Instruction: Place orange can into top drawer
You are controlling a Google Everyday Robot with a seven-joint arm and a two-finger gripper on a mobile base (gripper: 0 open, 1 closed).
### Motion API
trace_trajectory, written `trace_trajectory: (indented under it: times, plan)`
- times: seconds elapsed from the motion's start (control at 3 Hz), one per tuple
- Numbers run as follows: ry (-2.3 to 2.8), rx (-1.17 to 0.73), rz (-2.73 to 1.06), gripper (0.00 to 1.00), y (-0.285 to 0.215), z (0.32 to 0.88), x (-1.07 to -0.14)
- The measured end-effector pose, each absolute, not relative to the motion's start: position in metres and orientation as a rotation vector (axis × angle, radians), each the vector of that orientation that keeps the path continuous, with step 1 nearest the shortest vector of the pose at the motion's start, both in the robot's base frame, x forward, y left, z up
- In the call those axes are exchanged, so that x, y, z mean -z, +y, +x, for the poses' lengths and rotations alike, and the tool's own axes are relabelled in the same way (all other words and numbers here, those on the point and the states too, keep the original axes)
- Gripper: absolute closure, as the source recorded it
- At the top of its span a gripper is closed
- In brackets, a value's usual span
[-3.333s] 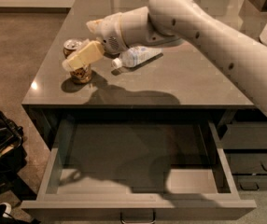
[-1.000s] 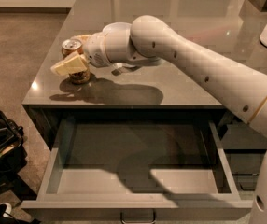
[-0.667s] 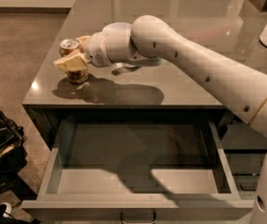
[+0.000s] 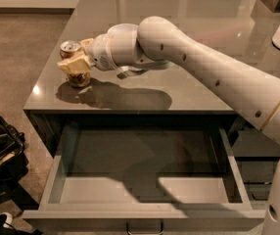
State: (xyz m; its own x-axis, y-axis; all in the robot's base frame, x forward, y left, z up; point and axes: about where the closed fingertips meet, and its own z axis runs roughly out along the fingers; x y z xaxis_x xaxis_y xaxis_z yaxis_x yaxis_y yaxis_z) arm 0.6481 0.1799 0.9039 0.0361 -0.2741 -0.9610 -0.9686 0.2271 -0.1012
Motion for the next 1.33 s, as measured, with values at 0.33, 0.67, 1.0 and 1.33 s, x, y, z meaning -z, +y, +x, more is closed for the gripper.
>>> trace_trajectory:
  times: [0.33,0.67,1.0,1.33]
  plan:
    - [1.461,-0.844,-1.271,1.0,0.179,0.644,-0.906]
    - [1.487,-0.849,-1.222,1.0,0.161,0.612,-0.928]
    - [1.532,-0.833,-1.161,1.0,0.136,0.549,-0.939]
    - [1.549,-0.866,-1.101,1.0,0.14,0.492,-0.919]
